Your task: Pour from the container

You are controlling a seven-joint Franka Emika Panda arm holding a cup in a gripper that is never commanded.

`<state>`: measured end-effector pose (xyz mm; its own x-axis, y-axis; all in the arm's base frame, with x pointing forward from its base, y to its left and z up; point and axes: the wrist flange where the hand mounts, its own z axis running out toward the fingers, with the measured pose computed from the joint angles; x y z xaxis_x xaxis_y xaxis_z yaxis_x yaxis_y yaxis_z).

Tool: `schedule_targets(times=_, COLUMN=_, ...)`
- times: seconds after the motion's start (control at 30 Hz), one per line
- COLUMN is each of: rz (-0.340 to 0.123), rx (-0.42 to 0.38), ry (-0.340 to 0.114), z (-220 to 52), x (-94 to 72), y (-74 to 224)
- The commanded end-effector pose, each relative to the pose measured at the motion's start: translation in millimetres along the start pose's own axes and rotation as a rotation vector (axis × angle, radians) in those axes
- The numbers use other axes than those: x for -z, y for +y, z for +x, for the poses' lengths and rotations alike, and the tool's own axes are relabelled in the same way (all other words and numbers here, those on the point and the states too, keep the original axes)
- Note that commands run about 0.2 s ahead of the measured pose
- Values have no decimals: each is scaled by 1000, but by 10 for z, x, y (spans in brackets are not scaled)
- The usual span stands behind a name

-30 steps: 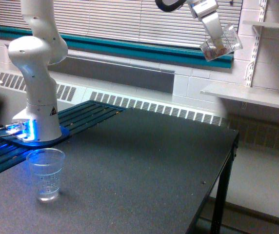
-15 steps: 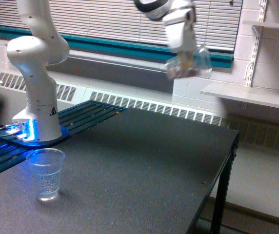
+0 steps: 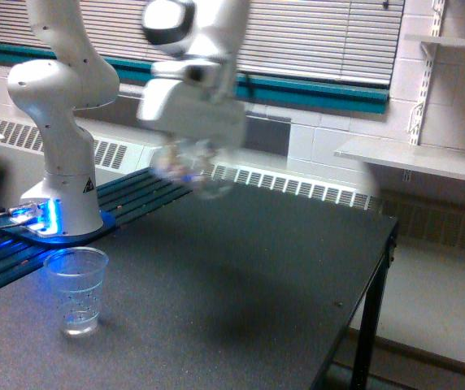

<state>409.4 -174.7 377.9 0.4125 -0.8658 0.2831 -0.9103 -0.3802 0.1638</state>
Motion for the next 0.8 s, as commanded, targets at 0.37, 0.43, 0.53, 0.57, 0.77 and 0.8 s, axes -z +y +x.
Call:
schedule_targets(times=0.37, rz=-219, rx=-221, ry=-36, z=23, x=-770, y=1615)
schedule_targets(times=0.43, rz=-244, rx=-204, ry=-32, z=-58, x=-826, y=1695)
schedule_targets(times=0.53, rz=-286, rx=-168, ry=-27, z=-202, x=-899, y=1785)
schedule_targets(times=0.57, rz=-297, rx=-154, ry=-24, z=-252, x=-925, y=1811)
schedule_targets(times=0.77, rz=-350, rx=-69, ry=-34, z=-559, x=-1116, y=1934)
schedule_targets(times=0.8, rz=-352, rx=-69, ry=-32, z=-558, x=-1117, y=1944)
